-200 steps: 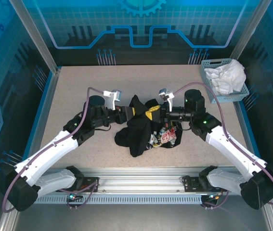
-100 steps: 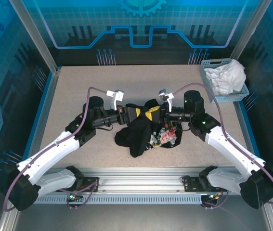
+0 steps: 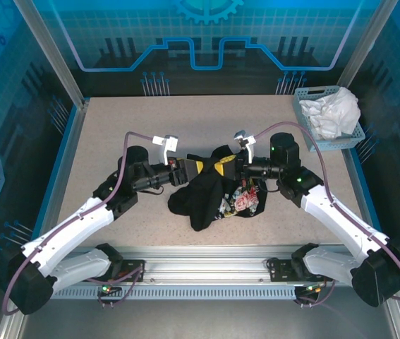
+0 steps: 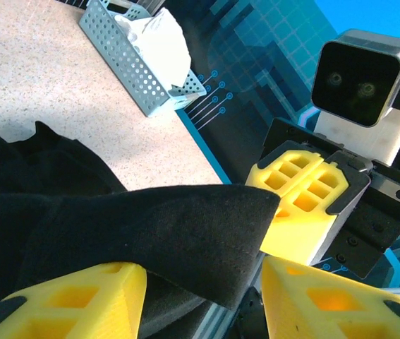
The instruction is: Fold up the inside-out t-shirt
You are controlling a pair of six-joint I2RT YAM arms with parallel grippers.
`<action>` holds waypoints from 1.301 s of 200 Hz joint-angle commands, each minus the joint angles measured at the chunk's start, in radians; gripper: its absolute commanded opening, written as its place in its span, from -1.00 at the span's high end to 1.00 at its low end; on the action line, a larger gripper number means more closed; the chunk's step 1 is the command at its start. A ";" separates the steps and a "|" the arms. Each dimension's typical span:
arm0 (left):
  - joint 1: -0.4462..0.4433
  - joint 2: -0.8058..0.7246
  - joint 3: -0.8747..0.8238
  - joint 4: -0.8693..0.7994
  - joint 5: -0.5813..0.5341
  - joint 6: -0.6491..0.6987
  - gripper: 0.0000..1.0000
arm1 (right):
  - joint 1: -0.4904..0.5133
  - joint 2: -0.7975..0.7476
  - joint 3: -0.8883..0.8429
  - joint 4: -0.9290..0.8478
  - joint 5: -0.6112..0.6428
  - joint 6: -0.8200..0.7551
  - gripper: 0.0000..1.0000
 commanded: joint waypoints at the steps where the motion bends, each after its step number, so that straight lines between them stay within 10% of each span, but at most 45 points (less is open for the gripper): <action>1: 0.006 0.022 0.014 0.041 0.030 0.019 0.02 | -0.015 0.005 -0.002 0.021 -0.005 0.016 1.00; 39: -0.005 0.105 0.034 0.097 0.084 -0.019 0.09 | -0.012 0.003 -0.012 0.041 0.001 0.034 1.00; 75: -0.006 0.099 0.064 0.111 0.072 -0.012 1.00 | -0.004 0.005 0.057 -0.203 0.177 -0.100 0.94; 96: -0.006 0.081 0.074 0.107 0.053 -0.025 1.00 | 0.020 0.028 0.145 -0.430 0.515 -0.123 0.80; 143: -0.046 0.101 0.115 0.041 -0.032 -0.032 1.00 | 0.176 0.020 0.156 -0.449 0.731 -0.195 0.32; 222: -0.089 0.104 0.171 -0.006 -0.110 -0.029 1.00 | 0.279 -0.039 -0.057 -0.207 0.770 -0.153 -0.18; 260: -0.088 0.038 0.196 -0.068 -0.123 -0.030 1.00 | 0.269 0.012 0.044 -0.355 0.986 -0.196 0.19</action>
